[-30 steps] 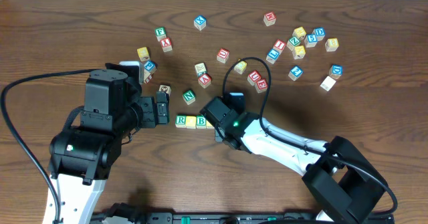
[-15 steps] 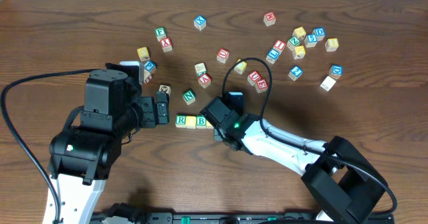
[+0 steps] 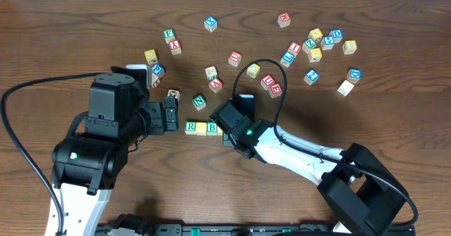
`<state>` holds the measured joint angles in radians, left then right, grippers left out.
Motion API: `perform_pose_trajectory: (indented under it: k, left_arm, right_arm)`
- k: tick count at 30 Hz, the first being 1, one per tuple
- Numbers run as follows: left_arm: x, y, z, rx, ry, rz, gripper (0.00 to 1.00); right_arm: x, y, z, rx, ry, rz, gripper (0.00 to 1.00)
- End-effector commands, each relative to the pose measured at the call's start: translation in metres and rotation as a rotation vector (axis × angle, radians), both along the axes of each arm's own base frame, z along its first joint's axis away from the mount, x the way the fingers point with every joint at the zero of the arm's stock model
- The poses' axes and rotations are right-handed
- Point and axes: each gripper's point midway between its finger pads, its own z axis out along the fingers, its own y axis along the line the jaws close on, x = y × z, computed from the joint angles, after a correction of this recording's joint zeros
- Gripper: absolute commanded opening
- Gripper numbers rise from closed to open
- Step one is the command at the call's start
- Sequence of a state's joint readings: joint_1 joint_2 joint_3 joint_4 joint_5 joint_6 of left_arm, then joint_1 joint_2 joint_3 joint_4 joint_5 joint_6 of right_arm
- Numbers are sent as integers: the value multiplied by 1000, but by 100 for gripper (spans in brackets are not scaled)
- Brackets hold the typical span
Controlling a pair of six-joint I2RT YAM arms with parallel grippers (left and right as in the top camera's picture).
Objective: Spell out ROBOT
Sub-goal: 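Lower the T block onto the table right of the second O block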
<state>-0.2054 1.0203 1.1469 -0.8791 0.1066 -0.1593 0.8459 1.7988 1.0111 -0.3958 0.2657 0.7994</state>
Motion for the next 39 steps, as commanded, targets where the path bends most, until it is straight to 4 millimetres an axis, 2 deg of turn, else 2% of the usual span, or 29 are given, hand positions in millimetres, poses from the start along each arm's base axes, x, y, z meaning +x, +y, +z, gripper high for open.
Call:
perform_pose_trajectory:
  k: [1, 24, 28, 30, 33, 36, 39]
  left_arm:
    - [1, 0, 8, -2, -20, -7, 98]
    - [1, 0, 8, -2, -20, -7, 98]
    - [1, 0, 8, -2, -20, -7, 98]
    - [1, 0, 8, -2, -20, -7, 98]
    - [1, 0, 8, -2, -20, -7, 98]
    - [1, 0, 8, -2, -20, -7, 98]
    - [1, 0, 8, -2, -20, -7, 98]
  right_arm:
    - [0, -3, -5, -31, -8, 7, 11]
    - [-3, -6, -11, -50, 10, 7, 11]
    - [-3, -6, -11, -49, 9, 7, 24]
    - [-3, -6, -11, -49, 9, 7, 38]
    - [-3, -6, -11, -49, 9, 7, 46]
    - [-3, -6, -11, -49, 8, 7, 46]
    - [-3, -6, -11, -49, 9, 7, 42]
